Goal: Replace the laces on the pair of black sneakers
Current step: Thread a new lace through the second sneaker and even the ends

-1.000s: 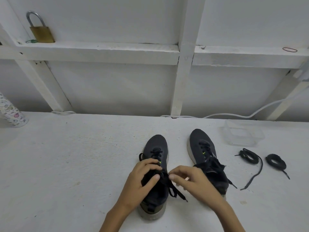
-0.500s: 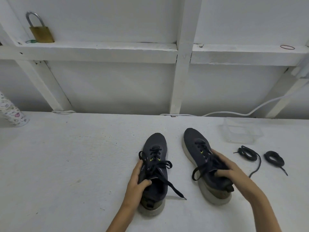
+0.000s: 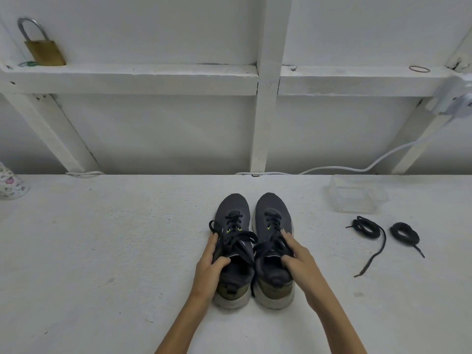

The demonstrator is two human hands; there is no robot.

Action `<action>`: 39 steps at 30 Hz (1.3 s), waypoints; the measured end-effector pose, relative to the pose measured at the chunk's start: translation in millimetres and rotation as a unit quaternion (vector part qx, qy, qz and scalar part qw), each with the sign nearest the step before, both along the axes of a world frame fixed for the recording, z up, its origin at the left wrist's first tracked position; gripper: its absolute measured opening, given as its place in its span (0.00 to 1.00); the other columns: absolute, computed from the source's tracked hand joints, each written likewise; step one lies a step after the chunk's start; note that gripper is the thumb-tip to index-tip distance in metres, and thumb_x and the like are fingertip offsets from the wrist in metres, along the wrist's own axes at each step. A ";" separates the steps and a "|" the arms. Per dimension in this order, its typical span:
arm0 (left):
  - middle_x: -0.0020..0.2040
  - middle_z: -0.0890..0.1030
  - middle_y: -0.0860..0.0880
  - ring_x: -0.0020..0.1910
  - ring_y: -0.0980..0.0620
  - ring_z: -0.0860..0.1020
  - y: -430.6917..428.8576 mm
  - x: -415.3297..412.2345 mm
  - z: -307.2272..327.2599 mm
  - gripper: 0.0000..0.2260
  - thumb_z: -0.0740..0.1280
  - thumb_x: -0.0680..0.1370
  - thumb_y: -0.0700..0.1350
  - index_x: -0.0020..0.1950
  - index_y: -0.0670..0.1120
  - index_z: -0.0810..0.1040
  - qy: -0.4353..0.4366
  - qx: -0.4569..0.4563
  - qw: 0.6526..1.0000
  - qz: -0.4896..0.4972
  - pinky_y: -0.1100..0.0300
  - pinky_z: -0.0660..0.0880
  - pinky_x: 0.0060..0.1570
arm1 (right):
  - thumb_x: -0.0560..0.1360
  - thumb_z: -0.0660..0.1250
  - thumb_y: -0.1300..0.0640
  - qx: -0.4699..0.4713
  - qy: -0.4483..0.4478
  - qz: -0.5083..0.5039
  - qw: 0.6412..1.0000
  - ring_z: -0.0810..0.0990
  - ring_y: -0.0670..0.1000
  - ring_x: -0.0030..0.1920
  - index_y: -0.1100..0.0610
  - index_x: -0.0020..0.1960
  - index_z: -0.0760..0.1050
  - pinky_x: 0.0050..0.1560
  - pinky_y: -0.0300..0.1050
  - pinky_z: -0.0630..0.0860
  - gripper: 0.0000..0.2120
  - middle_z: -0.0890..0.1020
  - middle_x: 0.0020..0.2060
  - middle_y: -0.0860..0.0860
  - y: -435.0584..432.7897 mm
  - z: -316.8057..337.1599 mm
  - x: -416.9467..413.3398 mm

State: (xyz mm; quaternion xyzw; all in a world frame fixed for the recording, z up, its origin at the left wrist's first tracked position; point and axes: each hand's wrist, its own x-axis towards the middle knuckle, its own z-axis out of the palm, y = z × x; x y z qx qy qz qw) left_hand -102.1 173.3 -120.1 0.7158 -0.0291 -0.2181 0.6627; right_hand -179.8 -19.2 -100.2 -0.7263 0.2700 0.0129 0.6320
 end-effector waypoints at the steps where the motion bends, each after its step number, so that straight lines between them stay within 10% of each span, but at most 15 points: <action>1: 0.71 0.68 0.59 0.68 0.60 0.68 0.5 1.8 -1.1 0.30 0.64 0.77 0.33 0.77 0.50 0.62 -0.001 -0.007 1.000 0.000 0.73 0.68 0.56 | 0.66 0.61 0.57 0.007 -0.010 -0.005 1.000 0.67 0.47 0.73 0.43 0.74 0.67 0.74 0.53 0.65 0.36 0.71 0.72 0.43 1.6 0.7 -1.0; 7: 0.71 0.71 0.59 0.70 0.63 0.68 4.3 -11.4 -0.6 0.27 0.67 0.77 0.46 0.75 0.50 0.65 -0.029 -0.090 0.995 0.030 0.68 0.65 0.67 | 0.71 0.66 0.34 0.079 -0.127 -0.113 0.982 0.64 0.38 0.73 0.34 0.72 0.63 0.75 0.46 0.60 0.31 0.69 0.71 0.34 11.4 -11.0 -26.4; 10: 0.69 0.74 0.60 0.69 0.64 0.70 0.9 -29.5 -4.7 0.29 0.67 0.72 0.53 0.73 0.52 0.68 -0.043 -0.095 0.992 0.074 0.69 0.68 0.65 | 0.75 0.68 0.44 0.092 -0.164 -0.114 0.976 0.67 0.34 0.70 0.40 0.72 0.65 0.69 0.36 0.66 0.27 0.73 0.66 0.30 27.8 -16.7 -28.4; 17: 0.69 0.75 0.56 0.69 0.58 0.71 -10.8 -9.5 -17.0 0.29 0.64 0.71 0.53 0.72 0.50 0.71 -0.036 -0.071 0.990 0.118 0.50 0.65 0.72 | 0.64 0.63 0.48 0.064 -0.163 -0.099 0.979 0.64 0.42 0.74 0.45 0.72 0.70 0.76 0.56 0.60 0.34 0.69 0.73 0.42 15.3 -37.1 -9.1; 27: 0.69 0.75 0.52 0.69 0.55 0.72 -29.2 50.5 -12.5 0.28 0.62 0.73 0.50 0.74 0.46 0.69 -0.025 -0.070 0.989 0.124 0.54 0.68 0.70 | 0.67 0.61 0.46 0.027 -0.167 -0.060 0.984 0.61 0.42 0.75 0.42 0.73 0.68 0.76 0.58 0.60 0.34 0.65 0.75 0.41 -9.1 -44.6 51.4; 39: 0.71 0.73 0.50 0.69 0.53 0.72 -42.1 93.8 -4.5 0.23 0.59 0.79 0.44 0.75 0.47 0.67 -0.024 -0.069 0.993 0.093 0.53 0.69 0.70 | 0.71 0.58 0.52 0.005 -0.157 -0.036 0.987 0.58 0.40 0.75 0.51 0.76 0.65 0.75 0.43 0.57 0.32 0.60 0.78 0.47 -26.1 -36.1 99.8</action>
